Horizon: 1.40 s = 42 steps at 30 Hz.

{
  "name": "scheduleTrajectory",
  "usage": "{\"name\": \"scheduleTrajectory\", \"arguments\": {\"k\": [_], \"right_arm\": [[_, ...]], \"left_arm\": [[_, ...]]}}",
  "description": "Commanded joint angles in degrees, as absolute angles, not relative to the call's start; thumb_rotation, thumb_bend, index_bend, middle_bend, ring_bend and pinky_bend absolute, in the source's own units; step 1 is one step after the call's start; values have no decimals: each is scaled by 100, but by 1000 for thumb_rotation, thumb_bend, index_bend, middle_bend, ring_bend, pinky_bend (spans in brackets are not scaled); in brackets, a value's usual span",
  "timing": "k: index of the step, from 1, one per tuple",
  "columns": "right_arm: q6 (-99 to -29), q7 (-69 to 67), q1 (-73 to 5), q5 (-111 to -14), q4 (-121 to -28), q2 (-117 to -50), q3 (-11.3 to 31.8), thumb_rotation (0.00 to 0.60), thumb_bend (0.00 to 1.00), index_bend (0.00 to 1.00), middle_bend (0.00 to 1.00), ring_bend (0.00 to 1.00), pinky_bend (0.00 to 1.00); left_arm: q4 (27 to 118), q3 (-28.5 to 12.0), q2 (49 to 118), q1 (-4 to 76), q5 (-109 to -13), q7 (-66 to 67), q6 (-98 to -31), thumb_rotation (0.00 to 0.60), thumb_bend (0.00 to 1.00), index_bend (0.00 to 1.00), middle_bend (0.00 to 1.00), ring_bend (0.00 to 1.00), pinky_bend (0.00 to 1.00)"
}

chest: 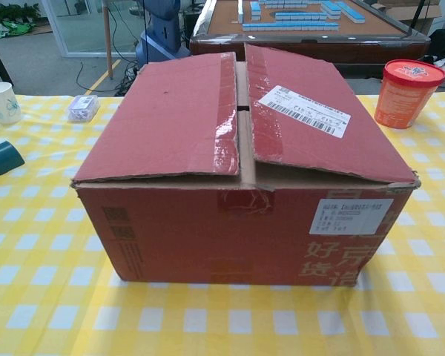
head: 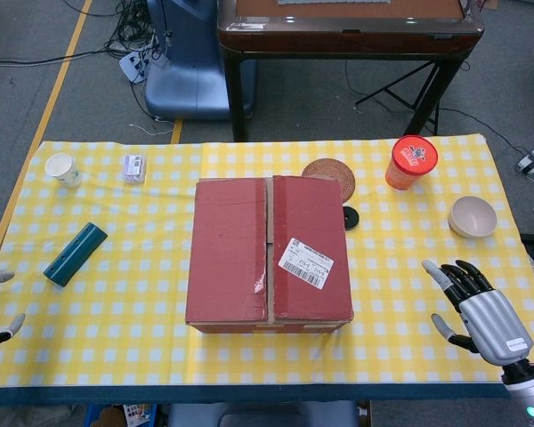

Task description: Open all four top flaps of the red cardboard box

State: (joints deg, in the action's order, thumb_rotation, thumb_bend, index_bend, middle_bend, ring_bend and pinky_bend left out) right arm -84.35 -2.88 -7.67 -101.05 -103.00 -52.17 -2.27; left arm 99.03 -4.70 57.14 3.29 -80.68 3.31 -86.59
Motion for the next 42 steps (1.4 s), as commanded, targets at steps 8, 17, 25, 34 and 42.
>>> {"name": "scheduleTrajectory", "arguments": {"k": [8,17,25,34,42], "right_arm": [[-8416,-369,-798,-10140,-10326,-5176,-232,600,335,47,200,151,98],[-8330,-386,-904,-10287,-10378,-5113,-231,600,469,46,200,151,98],[-7637,-432,-1585,-10697,-10771,-4907,-86,600,984,47,225,151,100],[-6469,-618,-2735,-10708,-11228,-4950,366,600,1000,141,288,151,100],[-5535,-340,-3610,-10302,-11346,-5228,821,600,1000,221,331,166,100]], "left_arm": [[9898,-489,5732,323,-8080,335,-8703,600,267,313,244,101,0],[9912,-486,5740,331,-8073,351,-8679,600,267,313,244,101,0],[9896,-458,5746,313,-8128,294,-8693,600,267,313,244,101,0],[9932,-419,5687,242,-8177,236,-8775,600,267,320,244,101,0],[9910,-413,5674,168,-8178,151,-8868,600,267,321,244,101,0]]}}
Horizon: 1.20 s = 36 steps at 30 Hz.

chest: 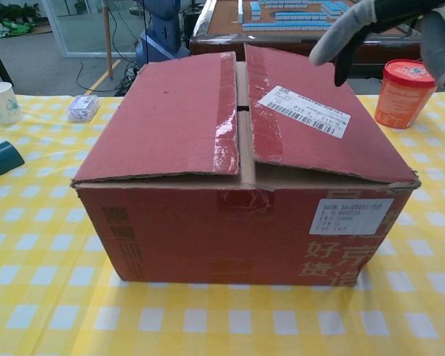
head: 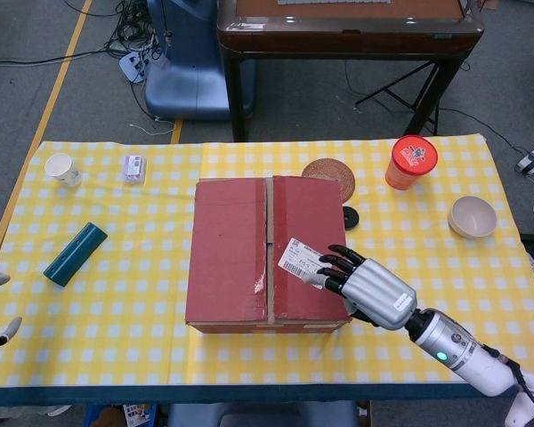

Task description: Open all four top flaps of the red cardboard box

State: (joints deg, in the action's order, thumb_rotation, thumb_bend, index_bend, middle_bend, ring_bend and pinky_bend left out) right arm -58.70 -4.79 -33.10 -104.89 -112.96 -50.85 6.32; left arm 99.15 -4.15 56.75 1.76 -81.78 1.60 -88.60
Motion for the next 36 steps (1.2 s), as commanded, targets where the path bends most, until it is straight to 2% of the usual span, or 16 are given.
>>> {"name": "scheduleTrajectory", "arguments": {"k": [1,9,17,23,36], "right_arm": [[-5400,-260,-3732,-10243,-11334,-5294,874,600,1000,224,334,166,100],[-4727,245,-4423,-9784,-11169,-5807,1173,600,1000,238,341,170,100],[-4189,610,-4955,-9316,-10906,-6288,1265,600,1000,241,343,170,100],[-4074,837,-5128,-9080,-10809,-6459,1244,600,1000,241,344,170,100],[-4142,995,-5094,-8772,-10873,-6286,1010,600,1000,241,378,180,100]], "left_arm": [[9904,-413,5674,158,-8178,136,-8880,600,267,321,244,101,0],[9854,-413,5672,124,-8171,52,-8898,600,267,321,244,101,0],[9741,-403,5684,56,-8134,-98,-8930,600,267,321,244,101,0],[9650,-382,5694,17,-8136,-195,-8932,600,267,321,245,101,0],[9547,-407,5763,-49,-8165,-287,-9039,600,267,322,244,100,0]]}}
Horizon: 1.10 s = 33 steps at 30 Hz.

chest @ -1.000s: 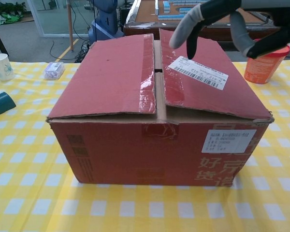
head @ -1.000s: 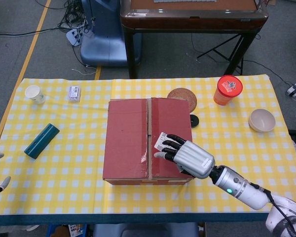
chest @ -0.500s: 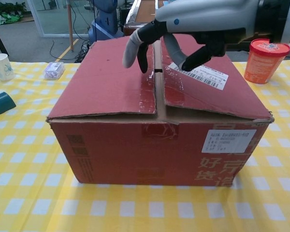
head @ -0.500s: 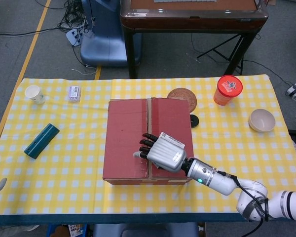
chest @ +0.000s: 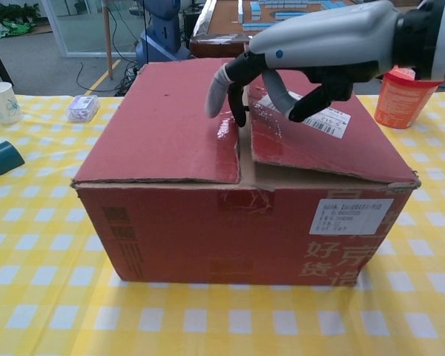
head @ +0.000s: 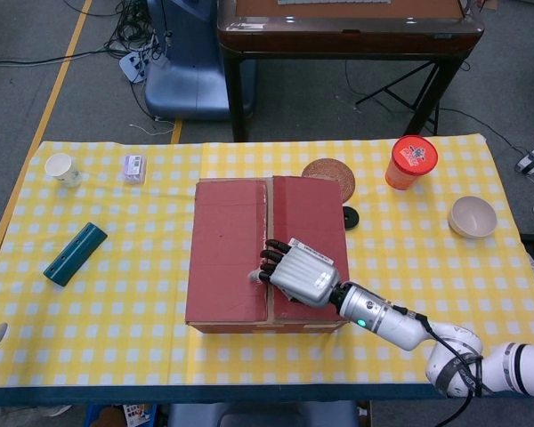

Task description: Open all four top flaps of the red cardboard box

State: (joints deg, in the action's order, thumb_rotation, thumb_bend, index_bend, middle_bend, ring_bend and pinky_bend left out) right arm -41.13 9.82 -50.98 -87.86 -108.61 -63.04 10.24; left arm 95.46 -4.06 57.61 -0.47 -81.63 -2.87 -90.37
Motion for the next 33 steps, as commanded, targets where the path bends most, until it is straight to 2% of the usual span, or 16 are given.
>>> {"name": "scheduleTrajectory", "arguments": {"k": [1,11,33], "right_arm": [[-4165,1001,-5090,-8765,-10882,-6274,1006,600,1000,241,381,180,100],[-4681,931,-4861,-8811,-11147,-5862,1007,600,1000,241,411,201,100],[-6005,765,-3711,-9740,-12237,-3877,727,600,1000,241,418,222,106]], "left_arm": [[9546,-408,5764,-50,-8168,-288,-9039,600,267,322,244,100,0],[9546,-452,5745,-69,-8156,-310,-9084,600,267,322,244,99,0],[9708,-523,5680,36,-8280,-142,-9071,600,267,322,244,98,0]]}}
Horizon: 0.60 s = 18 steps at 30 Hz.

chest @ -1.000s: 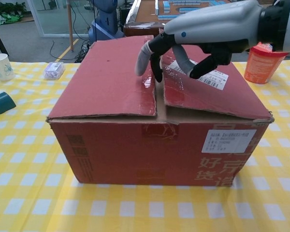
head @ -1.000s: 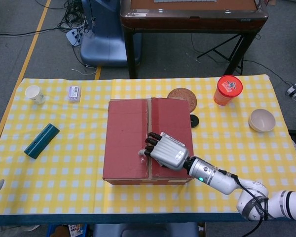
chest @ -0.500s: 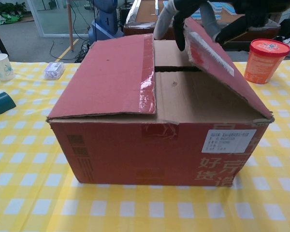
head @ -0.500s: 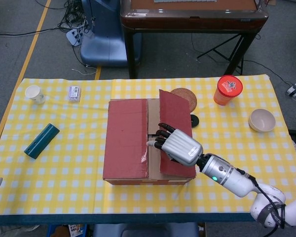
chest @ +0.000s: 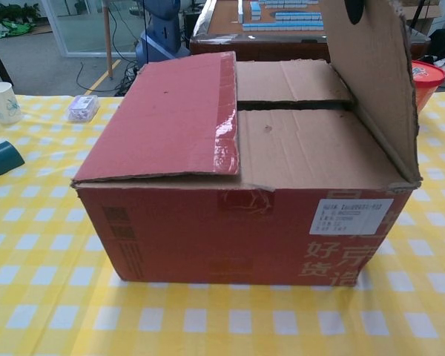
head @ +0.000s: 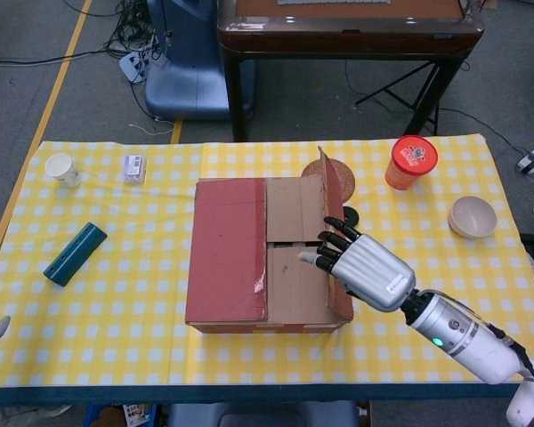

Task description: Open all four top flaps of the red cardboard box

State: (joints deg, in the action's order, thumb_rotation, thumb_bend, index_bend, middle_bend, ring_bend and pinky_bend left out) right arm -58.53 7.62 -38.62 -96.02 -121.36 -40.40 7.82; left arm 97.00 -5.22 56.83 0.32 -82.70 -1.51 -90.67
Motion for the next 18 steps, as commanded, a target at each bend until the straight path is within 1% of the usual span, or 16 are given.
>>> {"name": "scheduleTrajectory", "arguments": {"k": [1,10,18], "right_arm": [[-6065,764,-3656,-9782,-12263,-3827,712,600,1000,241,418,222,107],[-6496,664,-3082,-10061,-12300,-3465,464,600,1000,241,422,230,115],[-7134,530,-2447,-10274,-12170,-3262,235,600,1000,241,421,230,115]], "left_arm": [[9716,-524,5678,37,-8286,-136,-9076,600,267,321,244,98,0],[9798,-498,5649,68,-8337,-86,-9028,600,267,321,244,97,0],[9941,-505,5579,143,-8437,-8,-8990,600,267,321,244,96,0]]}}
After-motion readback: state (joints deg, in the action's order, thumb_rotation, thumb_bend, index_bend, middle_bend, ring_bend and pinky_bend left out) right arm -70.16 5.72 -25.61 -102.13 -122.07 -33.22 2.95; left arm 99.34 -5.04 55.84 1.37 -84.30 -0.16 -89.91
